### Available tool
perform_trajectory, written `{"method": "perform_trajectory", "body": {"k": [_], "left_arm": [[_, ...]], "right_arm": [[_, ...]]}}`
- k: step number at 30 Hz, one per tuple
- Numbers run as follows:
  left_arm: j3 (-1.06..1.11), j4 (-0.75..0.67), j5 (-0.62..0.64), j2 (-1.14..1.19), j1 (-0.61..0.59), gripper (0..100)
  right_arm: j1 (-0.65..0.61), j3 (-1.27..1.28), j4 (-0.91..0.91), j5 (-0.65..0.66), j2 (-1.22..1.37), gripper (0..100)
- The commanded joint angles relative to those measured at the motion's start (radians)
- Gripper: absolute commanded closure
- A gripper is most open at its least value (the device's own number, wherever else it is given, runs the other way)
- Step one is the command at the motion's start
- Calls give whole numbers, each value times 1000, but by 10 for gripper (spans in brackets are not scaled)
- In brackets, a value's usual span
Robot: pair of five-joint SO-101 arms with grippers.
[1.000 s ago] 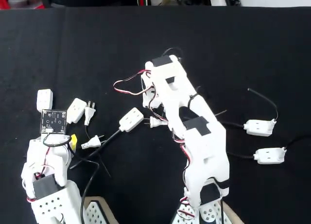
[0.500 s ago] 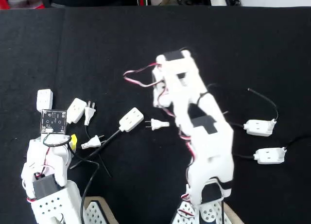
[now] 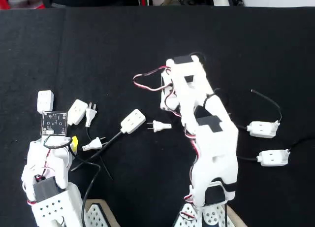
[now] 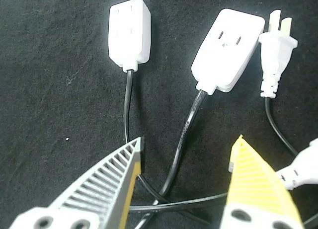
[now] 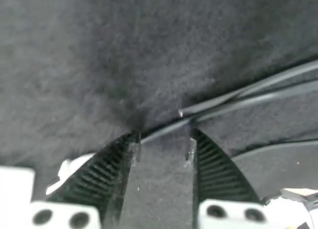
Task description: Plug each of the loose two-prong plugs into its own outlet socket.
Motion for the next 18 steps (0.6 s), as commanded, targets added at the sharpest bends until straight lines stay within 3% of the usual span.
{"method": "perform_trajectory", "body": {"k": [1,8,12,18], "left_arm": [[16,-3,-9,-5,10,718],[16,-3,-9,-5,10,718],[16,-3,-9,-5,8,718],[16,-3,-31,-5,8,718]], "right_arm": [[-25,-28,-29,-11,61,838],[-26,-64,23,-2,125,841],[-21,-65,23,51,122,950],[-23,-64,32,153,125,988]]}}
